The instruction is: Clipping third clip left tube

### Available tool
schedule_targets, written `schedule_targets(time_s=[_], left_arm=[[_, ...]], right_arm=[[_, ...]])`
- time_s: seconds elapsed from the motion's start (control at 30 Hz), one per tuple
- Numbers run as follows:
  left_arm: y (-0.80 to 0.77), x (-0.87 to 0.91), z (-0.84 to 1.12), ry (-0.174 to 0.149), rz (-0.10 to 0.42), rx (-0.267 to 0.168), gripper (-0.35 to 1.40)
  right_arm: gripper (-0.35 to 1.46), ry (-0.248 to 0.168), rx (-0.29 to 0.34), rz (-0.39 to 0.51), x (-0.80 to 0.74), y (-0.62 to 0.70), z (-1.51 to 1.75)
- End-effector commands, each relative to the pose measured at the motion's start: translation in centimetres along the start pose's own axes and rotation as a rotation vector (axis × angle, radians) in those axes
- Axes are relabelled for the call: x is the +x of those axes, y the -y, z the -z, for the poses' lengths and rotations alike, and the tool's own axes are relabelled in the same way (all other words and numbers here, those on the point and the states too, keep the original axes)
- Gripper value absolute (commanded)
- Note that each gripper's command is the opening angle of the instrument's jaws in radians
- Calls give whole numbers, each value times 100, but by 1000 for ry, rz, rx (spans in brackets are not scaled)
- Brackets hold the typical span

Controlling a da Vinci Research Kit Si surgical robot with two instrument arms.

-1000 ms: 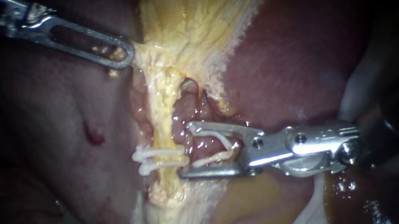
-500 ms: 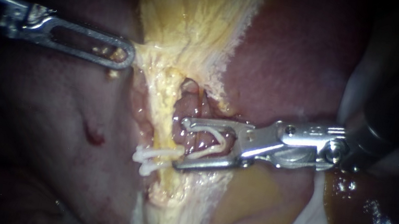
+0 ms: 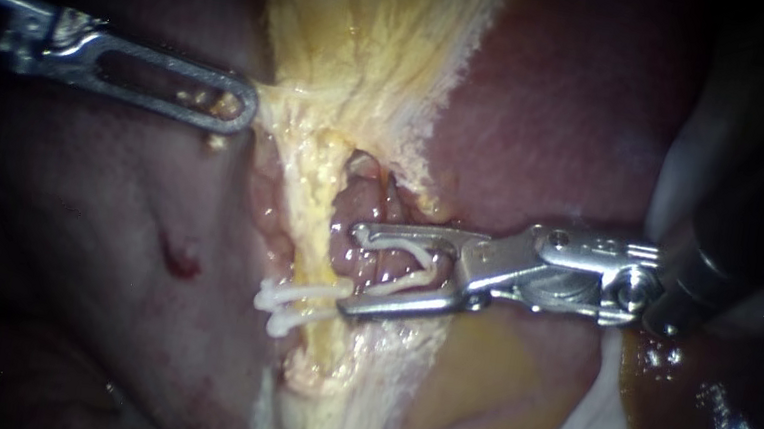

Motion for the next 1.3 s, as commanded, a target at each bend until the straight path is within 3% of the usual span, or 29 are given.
schedule_targets(time_s=[0.03, 0.53, 1.0, 1.3], left_arm=[[0, 0, 0, 0, 0, 0, -35], [0, 0, 1, 0, 0, 0, -35], [0, 0, 1, 0, 0, 0, -35], [0, 0, 0, 0, 0, 0, -35]], right_arm=[[49, -2, 2, -3, 0, 0, -1], [49, -43, 64, -26, 11, 1, -25], [49, -101, 160, -41, 25, 18, -54], [49, -122, 179, -42, 24, 13, -74]])
